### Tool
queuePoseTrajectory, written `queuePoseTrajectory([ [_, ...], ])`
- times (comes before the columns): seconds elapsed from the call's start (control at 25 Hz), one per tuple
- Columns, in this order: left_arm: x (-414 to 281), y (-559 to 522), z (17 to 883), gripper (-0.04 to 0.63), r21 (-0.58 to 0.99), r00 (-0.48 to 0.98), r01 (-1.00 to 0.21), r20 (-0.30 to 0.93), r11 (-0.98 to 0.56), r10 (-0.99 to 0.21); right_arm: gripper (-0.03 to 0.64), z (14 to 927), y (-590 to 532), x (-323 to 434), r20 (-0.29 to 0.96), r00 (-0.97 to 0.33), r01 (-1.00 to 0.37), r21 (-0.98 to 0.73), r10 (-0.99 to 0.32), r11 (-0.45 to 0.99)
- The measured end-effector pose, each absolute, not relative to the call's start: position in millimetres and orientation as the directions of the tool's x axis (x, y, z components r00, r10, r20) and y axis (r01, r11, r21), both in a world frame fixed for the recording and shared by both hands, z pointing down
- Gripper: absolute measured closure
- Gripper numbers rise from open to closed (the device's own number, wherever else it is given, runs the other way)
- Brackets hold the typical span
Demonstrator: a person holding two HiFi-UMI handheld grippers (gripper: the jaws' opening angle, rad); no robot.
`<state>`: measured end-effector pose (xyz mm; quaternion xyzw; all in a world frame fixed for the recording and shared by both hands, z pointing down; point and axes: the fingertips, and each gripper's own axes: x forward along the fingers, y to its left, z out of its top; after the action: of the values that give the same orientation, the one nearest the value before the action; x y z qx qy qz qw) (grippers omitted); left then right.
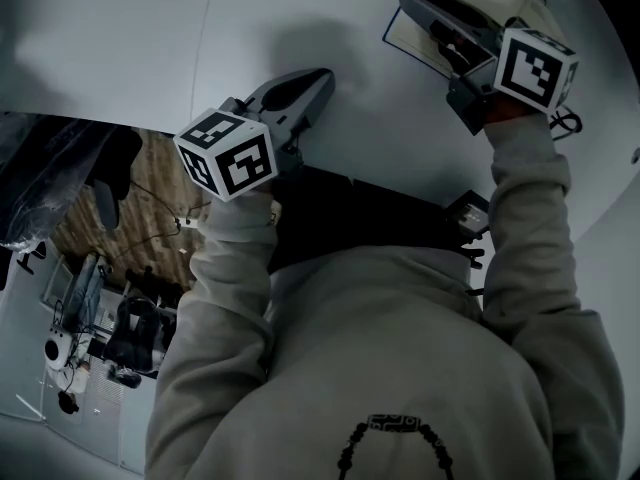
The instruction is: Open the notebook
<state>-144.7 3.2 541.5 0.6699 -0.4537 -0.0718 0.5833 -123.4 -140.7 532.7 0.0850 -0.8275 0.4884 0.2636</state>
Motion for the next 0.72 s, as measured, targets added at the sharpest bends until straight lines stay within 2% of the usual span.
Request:
queuePoseTrajectory([
  [0.16, -145.4, 7.9, 540.2, 0.597, 0.859, 0.573, -0.502, 0.416, 0.099, -0.706, 0.496, 536.5, -139.4, -120.8, 0.555, -0.820, -0.421, -0.753, 0.143, 0.507],
  [0.28, -143.6, 11.5, 539.7, 0.597, 0.871, 0.575, -0.483, 0.396, 0.093, -0.716, 0.562, 543.2, -140.6, -117.8, 0.602, -0.785, -0.466, -0.729, 0.145, 0.501],
  [0.48, -139.6, 8.3, 535.5, 0.597, 0.867, 0.585, -0.494, 0.389, 0.067, -0.712, 0.566, 554.2, -141.7, -115.4, 0.685, -0.714, -0.526, -0.660, 0.143, 0.537],
  [0.72, -144.4, 8.5, 533.1, 0.597, 0.889, 0.574, -0.451, 0.353, 0.074, -0.739, 0.581, 555.1, -143.1, -118.2, 0.688, -0.709, -0.535, -0.665, 0.151, 0.521],
])
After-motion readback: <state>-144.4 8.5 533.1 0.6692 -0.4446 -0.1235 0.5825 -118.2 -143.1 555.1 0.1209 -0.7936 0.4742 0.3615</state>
